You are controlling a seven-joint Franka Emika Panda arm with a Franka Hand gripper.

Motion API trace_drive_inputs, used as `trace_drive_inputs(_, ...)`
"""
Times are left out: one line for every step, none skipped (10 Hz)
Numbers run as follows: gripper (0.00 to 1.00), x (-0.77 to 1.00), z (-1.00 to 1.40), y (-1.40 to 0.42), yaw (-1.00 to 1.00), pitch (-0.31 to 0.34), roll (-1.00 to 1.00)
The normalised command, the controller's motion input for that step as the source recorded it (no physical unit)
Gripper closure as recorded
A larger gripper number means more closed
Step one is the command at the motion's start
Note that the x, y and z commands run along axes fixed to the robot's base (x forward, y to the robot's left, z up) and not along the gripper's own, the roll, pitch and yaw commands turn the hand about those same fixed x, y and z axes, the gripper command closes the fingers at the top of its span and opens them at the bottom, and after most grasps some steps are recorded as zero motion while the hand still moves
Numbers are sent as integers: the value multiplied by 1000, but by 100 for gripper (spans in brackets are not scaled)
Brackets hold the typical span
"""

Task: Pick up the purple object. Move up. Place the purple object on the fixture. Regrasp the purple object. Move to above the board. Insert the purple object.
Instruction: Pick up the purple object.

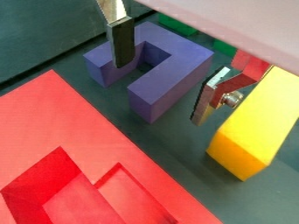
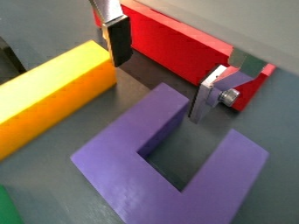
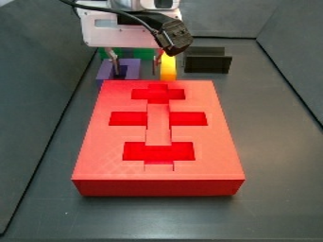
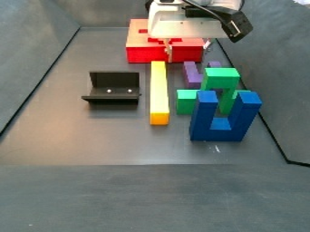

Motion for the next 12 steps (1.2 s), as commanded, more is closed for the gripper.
trace_drive_inputs(0,0,-240,0,23,-143,-37)
trace_drive_inputs(0,23,-257,0,69,-153,-37)
trace_drive_inputs(0,117,-260,0,94,-154,-19)
trace_drive_inputs(0,46,-257,0,83,-159,0)
trace_drive_inputs(0,0,-143,0,154,-116,19)
trace_drive_inputs(0,0,-34,0,189,-70,73)
trace_drive_inputs(0,0,-6,0,189,-36,79)
trace_drive_inputs(0,-6,-29,0,114,-19,67)
trace_drive_inputs(0,0,-103,0,-11,0,0)
trace_drive_inputs(0,0,-166,0,-103,-16,0)
trace_drive_inputs(0,0,-149,0,-86,-9,0)
trace_drive_inputs(0,0,-117,0,-80,0,0)
